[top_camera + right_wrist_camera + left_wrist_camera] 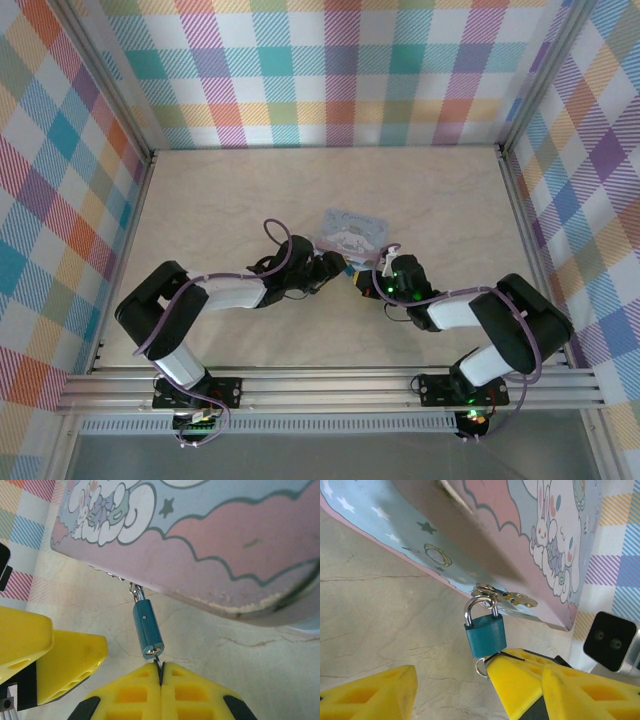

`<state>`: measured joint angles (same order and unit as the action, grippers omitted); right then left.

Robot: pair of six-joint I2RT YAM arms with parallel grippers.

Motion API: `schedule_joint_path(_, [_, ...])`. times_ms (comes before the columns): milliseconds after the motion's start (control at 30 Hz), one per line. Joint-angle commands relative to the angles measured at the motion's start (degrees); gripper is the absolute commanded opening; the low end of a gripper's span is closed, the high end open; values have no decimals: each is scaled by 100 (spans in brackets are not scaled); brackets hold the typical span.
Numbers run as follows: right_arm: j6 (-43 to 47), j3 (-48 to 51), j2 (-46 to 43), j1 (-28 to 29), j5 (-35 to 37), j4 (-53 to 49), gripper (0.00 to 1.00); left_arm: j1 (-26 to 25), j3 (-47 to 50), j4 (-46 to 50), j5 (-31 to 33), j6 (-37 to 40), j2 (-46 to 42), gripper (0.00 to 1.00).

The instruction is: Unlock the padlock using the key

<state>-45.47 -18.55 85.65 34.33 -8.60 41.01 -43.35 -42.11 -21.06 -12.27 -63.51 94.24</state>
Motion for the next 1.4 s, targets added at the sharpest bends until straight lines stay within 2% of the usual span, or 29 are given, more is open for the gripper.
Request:
schedule_joint_path(0, [-577, -271, -250, 13, -228, -430, 0, 46, 581, -2190, -55, -644, 274, 61])
schedule_joint_path(167, [-750, -275, -216, 13, -239, -414, 0, 40, 810, -3222, -107, -1006, 719, 54])
schedule_joint_path(533, [-759, -308, -146, 13, -225, -423, 0, 11, 766, -3734, -166, -1233, 1141, 46])
schedule_joint_path(867, [-777, -334, -129, 13, -238, -428, 0, -76, 521, -3756, -283, -1381, 1437, 37])
schedule_joint_path(1267, [-935, -349, -105, 13, -256, -402, 0, -127, 420, -3789, -320, -1533, 1674, 36])
schedule_joint_path(1367, [-972, -351, -101, 13, -269, -393, 0, -138, 364, -3834, -359, -1532, 1727, 31])
